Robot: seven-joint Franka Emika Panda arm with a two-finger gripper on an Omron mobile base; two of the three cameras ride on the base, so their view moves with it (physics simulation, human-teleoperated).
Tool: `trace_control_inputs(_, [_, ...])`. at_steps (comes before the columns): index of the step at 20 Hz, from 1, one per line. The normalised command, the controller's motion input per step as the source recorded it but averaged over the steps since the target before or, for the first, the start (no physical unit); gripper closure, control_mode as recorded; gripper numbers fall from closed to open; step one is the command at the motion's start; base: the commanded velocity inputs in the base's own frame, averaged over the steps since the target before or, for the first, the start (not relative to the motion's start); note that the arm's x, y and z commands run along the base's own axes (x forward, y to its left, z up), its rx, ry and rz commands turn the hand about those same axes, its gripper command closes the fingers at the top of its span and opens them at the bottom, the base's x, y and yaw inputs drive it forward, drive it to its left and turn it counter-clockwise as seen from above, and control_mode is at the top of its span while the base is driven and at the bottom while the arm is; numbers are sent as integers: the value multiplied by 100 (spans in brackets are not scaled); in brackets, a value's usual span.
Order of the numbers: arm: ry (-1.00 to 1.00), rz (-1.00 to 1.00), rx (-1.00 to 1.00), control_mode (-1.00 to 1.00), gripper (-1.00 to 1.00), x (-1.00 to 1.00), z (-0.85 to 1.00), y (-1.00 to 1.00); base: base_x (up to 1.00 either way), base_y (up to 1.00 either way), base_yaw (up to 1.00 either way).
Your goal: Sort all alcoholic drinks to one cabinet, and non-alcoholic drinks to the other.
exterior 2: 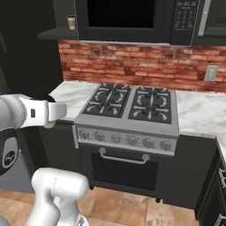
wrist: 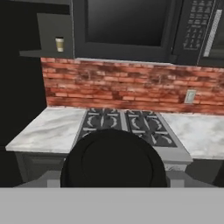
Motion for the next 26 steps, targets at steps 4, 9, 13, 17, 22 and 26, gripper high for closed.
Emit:
trace_control_inputs(4, [0,0,0,100,100,0,0,0,-1,30,14])
trace_control_inputs(9, [0,0,0,100,100,0,0,0,1,35,12])
trace_control_inputs(13, [0,0,0,100,100,0,0,0,20,43,8])
trace_control_inputs(17, [0,0,0,100,100,0,0,0,44,41,6])
trace_control_inputs(22, [0,0,0,100,100,0,0,0,57,32,6])
trace_control_inputs(26, [0,0,0,100,100,0,0,0,65,17,6])
